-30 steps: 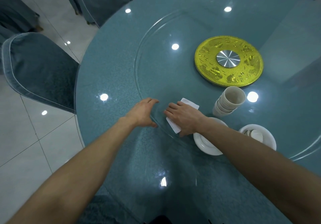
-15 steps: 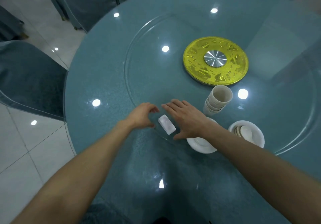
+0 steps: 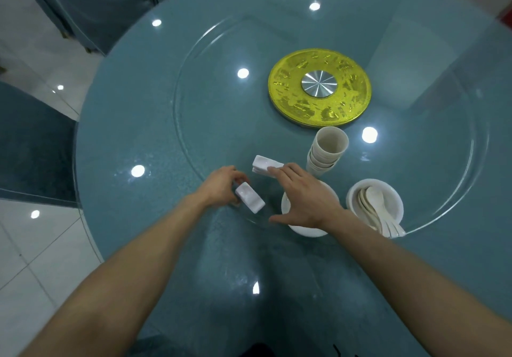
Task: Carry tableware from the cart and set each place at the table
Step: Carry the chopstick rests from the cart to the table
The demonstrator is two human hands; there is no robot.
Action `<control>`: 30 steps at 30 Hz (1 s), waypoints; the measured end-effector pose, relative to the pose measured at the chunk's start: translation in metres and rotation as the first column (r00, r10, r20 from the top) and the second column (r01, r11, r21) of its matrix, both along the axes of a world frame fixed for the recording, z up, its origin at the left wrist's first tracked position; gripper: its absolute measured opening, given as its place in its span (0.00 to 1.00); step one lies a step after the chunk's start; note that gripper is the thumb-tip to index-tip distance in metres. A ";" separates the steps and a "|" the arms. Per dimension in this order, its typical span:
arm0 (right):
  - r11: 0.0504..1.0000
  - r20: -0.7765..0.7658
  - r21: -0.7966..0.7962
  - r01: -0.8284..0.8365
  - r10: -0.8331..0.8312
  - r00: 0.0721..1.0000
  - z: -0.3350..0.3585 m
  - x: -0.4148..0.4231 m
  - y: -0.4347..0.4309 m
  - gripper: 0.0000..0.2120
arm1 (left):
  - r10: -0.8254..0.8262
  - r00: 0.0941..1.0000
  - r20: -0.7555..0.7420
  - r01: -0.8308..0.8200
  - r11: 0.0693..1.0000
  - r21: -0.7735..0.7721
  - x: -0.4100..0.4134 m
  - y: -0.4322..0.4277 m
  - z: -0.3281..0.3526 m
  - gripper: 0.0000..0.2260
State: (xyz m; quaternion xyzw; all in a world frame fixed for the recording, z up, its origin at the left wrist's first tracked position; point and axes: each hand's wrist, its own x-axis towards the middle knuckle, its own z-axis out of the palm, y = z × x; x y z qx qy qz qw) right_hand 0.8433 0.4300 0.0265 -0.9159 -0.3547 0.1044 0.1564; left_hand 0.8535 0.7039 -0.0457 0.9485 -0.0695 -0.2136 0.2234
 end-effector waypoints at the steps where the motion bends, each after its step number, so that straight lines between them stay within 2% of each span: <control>1: 1.000 -0.001 0.001 0.014 -0.014 1.000 -0.002 0.000 -0.001 0.54 | -0.009 1.000 0.003 0.009 1.000 0.008 0.001 0.000 -0.001 0.25; 7: 0.998 -0.014 -0.010 0.057 -0.057 0.998 -0.007 0.002 -0.005 0.55 | -0.051 0.999 0.011 0.050 0.998 0.032 0.006 -0.001 0.004 0.22; 13: 0.997 -0.014 0.001 0.083 -0.083 0.996 -0.007 0.002 -0.006 0.54 | 0.011 1.000 -0.018 -0.011 1.000 0.001 0.004 -0.003 0.007 0.15; 25: 0.993 0.014 -0.014 0.120 -0.120 0.993 -0.002 -0.011 -0.014 0.55 | 0.058 0.995 -0.076 -0.058 0.998 0.000 0.000 -0.008 0.007 0.18; 30: 0.989 0.011 -0.013 0.144 -0.144 0.989 0.005 -0.017 -0.022 0.55 | 0.070 0.995 -0.064 -0.069 0.997 0.026 -0.004 -0.005 0.012 0.27</control>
